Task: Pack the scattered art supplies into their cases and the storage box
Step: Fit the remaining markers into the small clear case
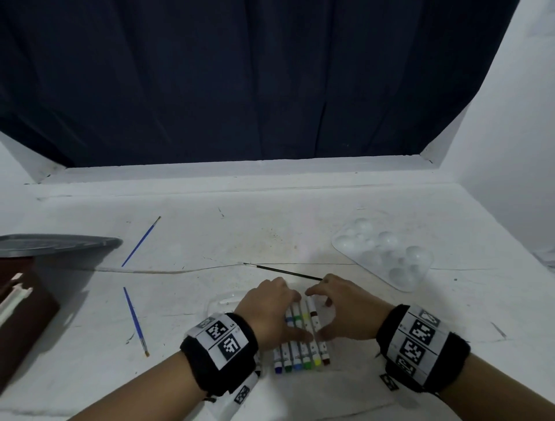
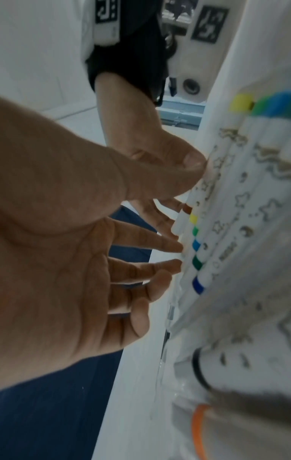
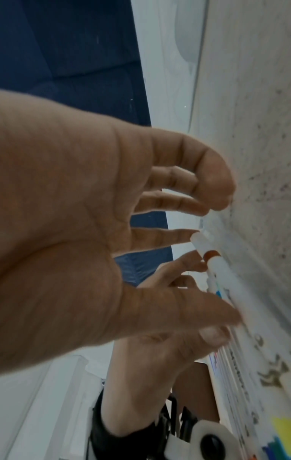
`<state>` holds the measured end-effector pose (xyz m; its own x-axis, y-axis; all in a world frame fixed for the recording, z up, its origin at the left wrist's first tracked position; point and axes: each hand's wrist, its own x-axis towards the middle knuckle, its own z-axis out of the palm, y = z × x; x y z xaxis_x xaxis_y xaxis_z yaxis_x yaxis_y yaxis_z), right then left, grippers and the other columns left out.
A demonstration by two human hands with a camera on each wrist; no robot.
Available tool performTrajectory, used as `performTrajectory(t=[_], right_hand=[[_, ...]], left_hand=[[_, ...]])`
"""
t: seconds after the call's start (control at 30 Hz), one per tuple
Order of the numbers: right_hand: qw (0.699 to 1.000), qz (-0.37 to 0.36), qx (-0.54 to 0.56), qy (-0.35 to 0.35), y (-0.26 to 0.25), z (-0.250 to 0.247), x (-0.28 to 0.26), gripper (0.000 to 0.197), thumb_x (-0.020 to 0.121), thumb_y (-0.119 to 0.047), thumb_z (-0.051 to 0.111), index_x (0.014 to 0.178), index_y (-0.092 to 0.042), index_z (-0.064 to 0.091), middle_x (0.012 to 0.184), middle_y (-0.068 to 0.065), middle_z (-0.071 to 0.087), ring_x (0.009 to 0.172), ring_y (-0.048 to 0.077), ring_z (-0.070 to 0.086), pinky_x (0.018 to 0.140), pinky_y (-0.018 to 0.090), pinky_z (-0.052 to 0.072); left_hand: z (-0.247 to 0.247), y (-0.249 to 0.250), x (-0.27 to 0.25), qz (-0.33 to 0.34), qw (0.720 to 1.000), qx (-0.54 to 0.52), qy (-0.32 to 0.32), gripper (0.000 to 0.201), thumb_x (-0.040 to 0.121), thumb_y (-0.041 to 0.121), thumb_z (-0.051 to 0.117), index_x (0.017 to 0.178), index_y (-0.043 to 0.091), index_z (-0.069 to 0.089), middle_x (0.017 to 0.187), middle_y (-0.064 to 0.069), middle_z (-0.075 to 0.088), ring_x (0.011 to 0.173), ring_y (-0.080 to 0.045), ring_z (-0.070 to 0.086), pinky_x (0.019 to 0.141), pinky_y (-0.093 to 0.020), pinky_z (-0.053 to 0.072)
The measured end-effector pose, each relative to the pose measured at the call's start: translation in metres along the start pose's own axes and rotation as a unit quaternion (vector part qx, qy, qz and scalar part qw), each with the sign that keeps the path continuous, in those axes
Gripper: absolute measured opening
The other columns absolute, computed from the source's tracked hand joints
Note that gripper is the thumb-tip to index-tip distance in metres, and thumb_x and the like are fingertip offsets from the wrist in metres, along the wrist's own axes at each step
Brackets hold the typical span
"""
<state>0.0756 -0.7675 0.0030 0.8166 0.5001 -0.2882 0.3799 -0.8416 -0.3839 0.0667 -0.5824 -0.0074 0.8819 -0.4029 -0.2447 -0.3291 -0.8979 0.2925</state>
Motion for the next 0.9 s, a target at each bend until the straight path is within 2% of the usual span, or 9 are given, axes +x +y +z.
performTrajectory(t=[0.1,0.2,0.3,0.47,0.6,0.77,0.9], right_hand=[[1.000,0.008,-0.019,-0.009,0.002,0.003,0.004,0.049,0.067,-0.050,0.080,0.104,-0.025,0.058,0.102,-0.005,0.054,0.095,0.011,0.041,0.084,0.030,0.042],[0.999,0.029,-0.022,-0.007,0.002,0.004,0.003,0.060,0.066,-0.050,0.082,0.116,-0.028,0.056,0.109,-0.003,0.051,0.100,0.015,0.049,0.086,0.032,0.046],[0.999,0.043,-0.025,0.010,0.000,0.007,0.003,0.068,0.066,-0.048,0.083,0.122,-0.031,0.049,0.113,-0.005,0.048,0.101,0.015,0.050,0.083,0.029,0.045],[0.998,0.060,-0.031,0.021,-0.003,0.008,0.001,0.071,0.066,-0.049,0.083,0.125,-0.033,0.046,0.116,-0.006,0.048,0.105,0.015,0.050,0.081,0.029,0.042],[0.996,0.073,-0.049,0.019,-0.009,0.005,0.003,0.069,0.066,-0.047,0.084,0.124,-0.030,0.050,0.118,-0.006,0.051,0.109,0.015,0.051,0.078,0.028,0.037],[0.991,0.081,-0.104,0.003,-0.021,-0.002,0.012,0.068,0.061,-0.046,0.087,0.119,-0.025,0.057,0.115,-0.005,0.058,0.105,0.015,0.055,0.085,0.031,0.047],[0.989,0.091,-0.116,0.000,-0.024,-0.001,0.013,0.071,0.061,-0.044,0.088,0.120,-0.024,0.054,0.117,-0.004,0.057,0.106,0.017,0.055,0.085,0.032,0.047]], left_hand=[[-0.001,0.005,0.001,-0.001,0.999,0.049,-0.015,0.070,0.073,0.069,0.068,0.124,0.023,0.053,0.116,0.001,0.048,0.106,-0.019,0.049,0.094,-0.038,0.044],[-0.004,0.004,0.005,-0.004,0.998,0.061,-0.019,0.073,0.069,0.070,0.071,0.121,0.024,0.051,0.115,0.001,0.050,0.105,-0.020,0.051,0.093,-0.039,0.044],[-0.007,0.006,0.009,-0.005,0.997,0.075,-0.021,0.072,0.066,0.070,0.073,0.115,0.023,0.050,0.112,0.000,0.052,0.102,-0.021,0.054,0.090,-0.038,0.045],[-0.007,0.013,0.012,0.001,0.994,0.104,-0.015,0.066,0.067,0.068,0.074,0.110,0.023,0.052,0.108,-0.002,0.055,0.097,-0.023,0.058,0.084,-0.036,0.045],[-0.007,0.013,0.012,0.011,0.992,0.123,-0.011,0.067,0.069,0.068,0.073,0.114,0.023,0.053,0.109,-0.002,0.055,0.098,-0.024,0.059,0.084,-0.037,0.041],[-0.009,0.012,0.006,0.042,0.987,0.157,-0.003,0.062,0.073,0.070,0.066,0.113,0.023,0.058,0.105,0.000,0.055,0.094,-0.023,0.059,0.076,-0.035,0.035],[-0.012,0.005,-0.003,0.048,0.989,0.140,-0.018,0.057,0.079,0.068,0.062,0.112,0.021,0.060,0.109,0.000,0.054,0.094,-0.022,0.059,0.079,-0.036,0.042]])
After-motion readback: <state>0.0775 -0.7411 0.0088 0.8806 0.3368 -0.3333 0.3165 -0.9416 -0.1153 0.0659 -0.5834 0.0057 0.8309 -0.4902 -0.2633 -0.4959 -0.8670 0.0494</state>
